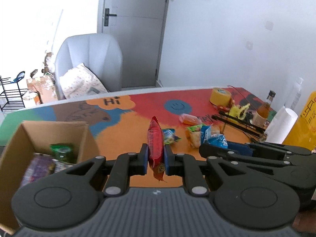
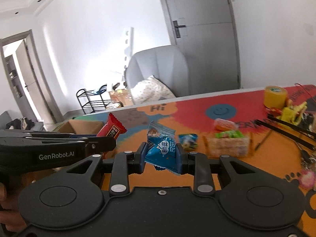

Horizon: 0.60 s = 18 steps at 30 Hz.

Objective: Organize snacks
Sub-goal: 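Carry the red bar and blue packet into the cardboard box and open both grippers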

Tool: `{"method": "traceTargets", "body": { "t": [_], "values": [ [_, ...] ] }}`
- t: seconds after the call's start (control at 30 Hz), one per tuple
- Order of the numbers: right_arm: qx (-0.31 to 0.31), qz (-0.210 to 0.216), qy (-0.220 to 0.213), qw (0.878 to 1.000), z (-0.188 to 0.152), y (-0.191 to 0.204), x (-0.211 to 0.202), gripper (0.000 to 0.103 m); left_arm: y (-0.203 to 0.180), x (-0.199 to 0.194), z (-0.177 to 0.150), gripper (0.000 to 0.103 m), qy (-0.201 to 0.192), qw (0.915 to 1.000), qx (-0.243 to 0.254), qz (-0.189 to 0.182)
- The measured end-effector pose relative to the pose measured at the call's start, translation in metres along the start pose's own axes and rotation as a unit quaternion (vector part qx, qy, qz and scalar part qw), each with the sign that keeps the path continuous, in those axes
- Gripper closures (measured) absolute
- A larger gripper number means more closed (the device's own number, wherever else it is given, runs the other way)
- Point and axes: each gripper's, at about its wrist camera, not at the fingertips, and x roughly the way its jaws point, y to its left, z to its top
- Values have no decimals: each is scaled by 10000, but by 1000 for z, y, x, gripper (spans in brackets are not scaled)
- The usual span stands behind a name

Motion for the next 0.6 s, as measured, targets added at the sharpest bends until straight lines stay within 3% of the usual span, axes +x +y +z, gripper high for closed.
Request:
{"method": "traceTargets", "body": {
  "t": [0.6],
  "values": [
    [-420,625,-49,9971,13,69,14,75,61,-43,-7,88,-142,9972,-390,625]
  ]
}}
